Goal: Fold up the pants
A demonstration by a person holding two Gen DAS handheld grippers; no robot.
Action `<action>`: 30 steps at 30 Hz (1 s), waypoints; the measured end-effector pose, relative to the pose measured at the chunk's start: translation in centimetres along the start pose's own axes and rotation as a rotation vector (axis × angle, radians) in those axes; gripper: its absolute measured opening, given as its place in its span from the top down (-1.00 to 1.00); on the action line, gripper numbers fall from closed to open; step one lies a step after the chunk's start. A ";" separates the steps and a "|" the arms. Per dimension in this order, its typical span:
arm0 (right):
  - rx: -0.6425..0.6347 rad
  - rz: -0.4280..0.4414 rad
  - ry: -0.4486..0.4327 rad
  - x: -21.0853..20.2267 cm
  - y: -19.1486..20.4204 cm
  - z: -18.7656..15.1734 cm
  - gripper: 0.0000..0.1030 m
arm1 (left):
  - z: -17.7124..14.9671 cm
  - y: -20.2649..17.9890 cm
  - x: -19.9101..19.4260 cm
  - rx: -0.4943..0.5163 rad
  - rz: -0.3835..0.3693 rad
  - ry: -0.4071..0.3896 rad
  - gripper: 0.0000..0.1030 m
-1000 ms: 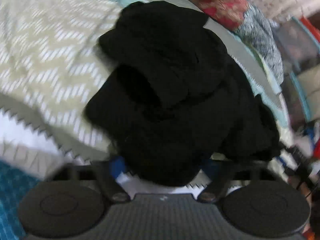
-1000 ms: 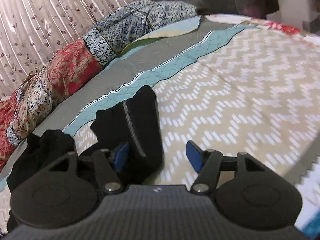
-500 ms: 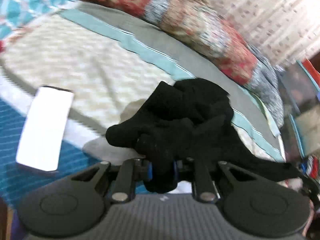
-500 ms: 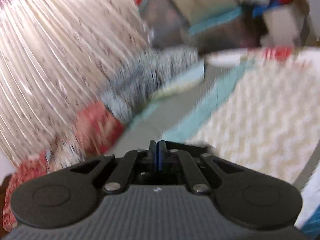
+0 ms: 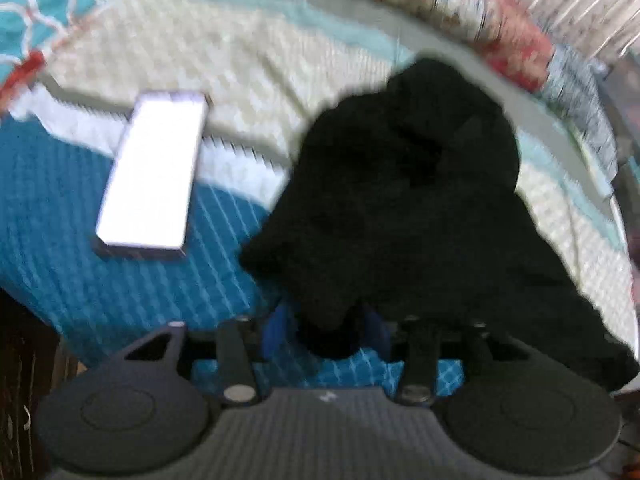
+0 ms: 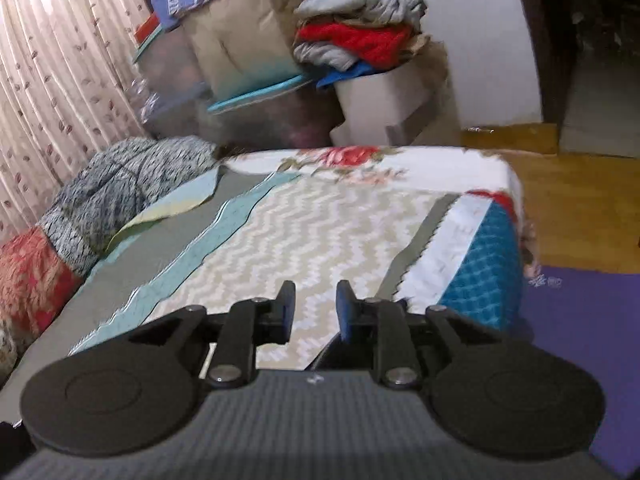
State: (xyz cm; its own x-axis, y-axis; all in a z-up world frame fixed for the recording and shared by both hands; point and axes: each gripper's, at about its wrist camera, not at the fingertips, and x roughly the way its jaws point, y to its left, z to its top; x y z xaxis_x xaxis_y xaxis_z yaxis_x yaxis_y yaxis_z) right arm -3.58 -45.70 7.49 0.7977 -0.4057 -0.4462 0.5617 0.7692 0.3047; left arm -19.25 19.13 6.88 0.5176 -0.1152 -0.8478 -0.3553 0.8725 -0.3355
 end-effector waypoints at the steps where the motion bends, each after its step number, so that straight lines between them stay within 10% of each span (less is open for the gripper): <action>1: -0.026 0.028 -0.009 -0.4 1.1 0.1 0.50 | 0.3 0.4 -1.1 -0.005 0.000 -0.043 -0.12; 6: -0.137 0.306 0.090 0.4 9.6 -1.5 0.50 | 4.7 0.7 -2.1 0.000 0.040 -0.202 -0.33; 12: -0.301 0.637 0.369 6.3 25.1 -6.7 0.34 | 11.6 -1.4 6.7 -0.013 0.000 -0.143 -0.46; 19: -0.375 0.640 0.600 15.2 39.9 -17.2 0.03 | 14.0 -2.5 13.6 -0.069 -0.023 -0.074 -0.74; 22: -0.366 0.641 0.700 17.3 41.6 -20.7 0.17 | 13.3 -3.9 14.5 -0.034 -0.028 -0.060 -0.02; 23: -0.395 0.629 0.679 17.2 42.4 -21.0 0.78 | 13.1 -4.4 14.4 -0.011 -0.022 -0.060 0.24; 25: -0.395 0.656 0.665 16.8 42.9 -19.9 0.83 | 12.9 -5.2 13.7 0.033 0.024 -0.082 0.58; 30: -0.253 0.692 0.413 15.6 37.6 -8.4 0.86 | 12.7 -5.4 10.1 0.023 -0.041 -0.159 0.63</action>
State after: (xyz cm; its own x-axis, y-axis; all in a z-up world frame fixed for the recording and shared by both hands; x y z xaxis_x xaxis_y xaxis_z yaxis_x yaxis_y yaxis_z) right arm 28.13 -18.95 4.98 0.7716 0.3733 -0.5150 -0.1297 0.8850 0.4472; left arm -2.21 19.27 5.36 0.6484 -0.0756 -0.7575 -0.3148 0.8794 -0.3572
